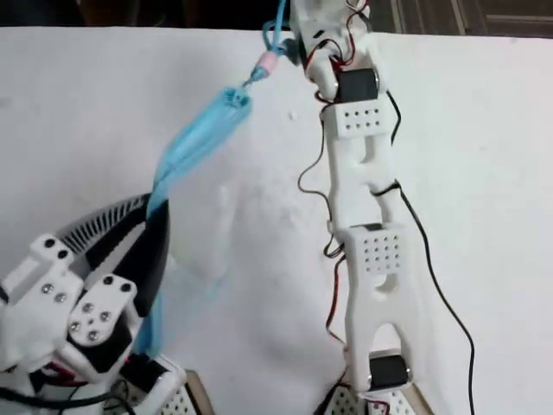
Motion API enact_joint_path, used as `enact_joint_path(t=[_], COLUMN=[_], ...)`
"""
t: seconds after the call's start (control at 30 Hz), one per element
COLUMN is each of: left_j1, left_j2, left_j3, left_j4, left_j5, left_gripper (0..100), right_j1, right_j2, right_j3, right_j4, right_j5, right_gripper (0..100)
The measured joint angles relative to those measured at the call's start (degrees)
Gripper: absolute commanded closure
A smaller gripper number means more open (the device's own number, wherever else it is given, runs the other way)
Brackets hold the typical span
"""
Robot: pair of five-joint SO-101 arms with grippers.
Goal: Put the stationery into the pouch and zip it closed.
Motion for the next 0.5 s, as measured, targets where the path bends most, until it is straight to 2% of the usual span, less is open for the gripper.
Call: enact_joint_path(t=[0.23, 0.37, 0.5], left_j1=[0.00, 0.18, 0.44], left_j2=[2.73, 2.11, 3.08], left_j3=[-7.74, -19.43, -24.70], left_j4=[3.43, 5.80, 9.49], left_j5=[0.00, -0.09, -0.18], left_gripper=[98, 98, 98], right_j1=[2.11, 7.82, 8.44], right_j2=[3.96, 6.24, 5.63], right_j3=[-0.53, 1.32, 1.23], right_j4=[-0.35, -0.18, 1.41], right_j5=[0.00, 0.18, 0.18], right_gripper=[98.3, 98.3, 98.3])
